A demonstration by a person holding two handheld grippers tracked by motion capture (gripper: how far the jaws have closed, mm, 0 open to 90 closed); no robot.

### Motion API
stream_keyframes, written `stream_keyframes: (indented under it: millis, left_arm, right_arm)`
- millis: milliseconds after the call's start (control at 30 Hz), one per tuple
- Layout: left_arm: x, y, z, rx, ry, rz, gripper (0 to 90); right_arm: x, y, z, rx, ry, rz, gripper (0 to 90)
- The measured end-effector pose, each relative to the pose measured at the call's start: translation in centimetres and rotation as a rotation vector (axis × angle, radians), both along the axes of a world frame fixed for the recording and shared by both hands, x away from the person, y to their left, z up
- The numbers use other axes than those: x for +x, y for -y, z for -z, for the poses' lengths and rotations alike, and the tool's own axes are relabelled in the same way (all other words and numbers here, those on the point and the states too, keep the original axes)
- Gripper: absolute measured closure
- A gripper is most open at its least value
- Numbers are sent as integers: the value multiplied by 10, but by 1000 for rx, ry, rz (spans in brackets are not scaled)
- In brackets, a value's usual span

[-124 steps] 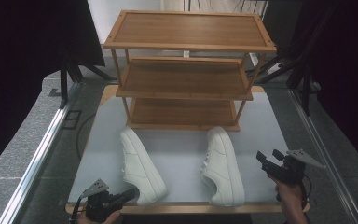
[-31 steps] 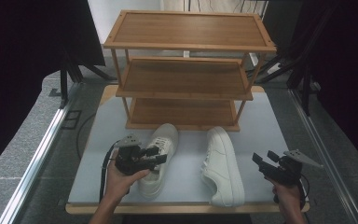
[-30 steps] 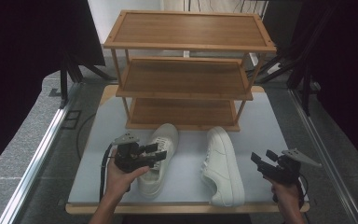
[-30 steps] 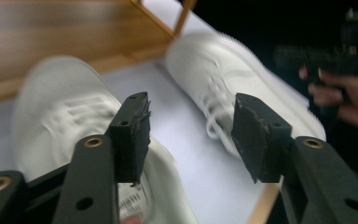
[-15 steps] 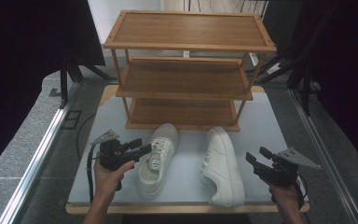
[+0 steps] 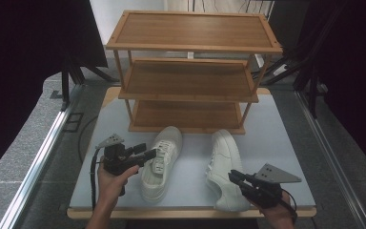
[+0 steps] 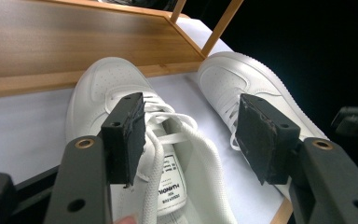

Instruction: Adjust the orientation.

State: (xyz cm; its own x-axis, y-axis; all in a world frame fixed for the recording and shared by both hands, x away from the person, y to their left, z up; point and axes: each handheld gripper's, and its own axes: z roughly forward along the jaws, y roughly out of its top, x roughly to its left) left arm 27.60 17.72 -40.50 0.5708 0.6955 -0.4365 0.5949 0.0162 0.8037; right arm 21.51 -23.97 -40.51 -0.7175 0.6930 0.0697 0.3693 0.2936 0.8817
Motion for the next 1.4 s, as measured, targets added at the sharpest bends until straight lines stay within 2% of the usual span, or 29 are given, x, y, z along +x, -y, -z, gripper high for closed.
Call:
stream_keyframes:
  millis: [100, 133, 200, 267, 367, 533, 633, 800, 900, 1000, 1033, 1067, 1100, 1133, 1167, 1200, 1267, 1300, 1333, 1367, 1400]
  left_arm:
    - [0, -2, 1, -6, -5, -2, 422]
    - [1, -3, 1, -6, -8, -4, 422]
    - [1, -3, 1, -6, -9, -5, 423]
    - [1, -3, 2, 0, -10, -4, 423]
    - [1, -2, 3, 3, -16, -1, 422]
    - [0, -4, 4, -1, -19, -4, 422]
    - [0, -5, 5, 1, -30, -11, 422]
    - [0, -9, 8, -22, -47, -36, 422]
    - [-1, -9, 9, -27, -52, -38, 422]
    - [-1, -7, 10, -24, -51, -36, 422]
    - [-1, -7, 10, -24, -51, -36, 422]
    - [-1, -7, 10, -24, -50, -34, 422]
    - [-1, -7, 10, -24, -50, -34, 422]
    - [-2, -7, 9, -24, -50, -34, 422]
    - [-2, -7, 9, -25, -48, -36, 422]
    - [-2, -8, 10, -27, -49, -38, 422]
    - [-1, -8, 10, -29, -50, -40, 422]
    - [-1, -9, 10, -29, -51, -41, 422]
    - [-1, -9, 11, -30, -54, -41, 422]
    - [-1, -9, 11, -30, -54, -41, 422]
    - [-1, -8, 10, -32, -55, -40, 422]
  right_arm:
    - [-1, -7, 5, -25, -19, -21, 858]
    - [-2, -13, 10, -42, -39, -42, 892]
    - [-2, -17, 14, -48, -49, -52, 897]
    - [-2, -25, 23, -87, -72, -58, 899]
    - [-3, -33, 31, -104, -98, -84, 900]
    - [-5, -41, 36, -150, -92, -86, 900]
    - [-5, -39, 35, -143, -97, -85, 900]
    - [-1, -16, 29, -61, -116, -70, 900]
    - [-1, -8, 26, -37, -114, -46, 900]
    - [-3, 6, 21, -24, -96, 11, 900]
    - [-3, 6, 21, -24, -96, 11, 900]
    - [-1, 15, 21, -31, -83, 58, 900]
    - [-1, 15, 21, -31, -83, 58, 900]
    - [0, 21, 22, -41, -85, 92, 900]
    - [2, 31, 24, -22, -88, 136, 900]
    - [8, 54, 27, 44, -133, 174, 900]
    - [11, 76, 32, 24, -142, 240, 900]
    - [11, 76, 32, 24, -142, 240, 900]
    - [11, 95, 38, 82, -180, 243, 900]
    - [11, 95, 38, 82, -180, 243, 900]
    - [8, 100, 40, 141, -183, 233, 900]
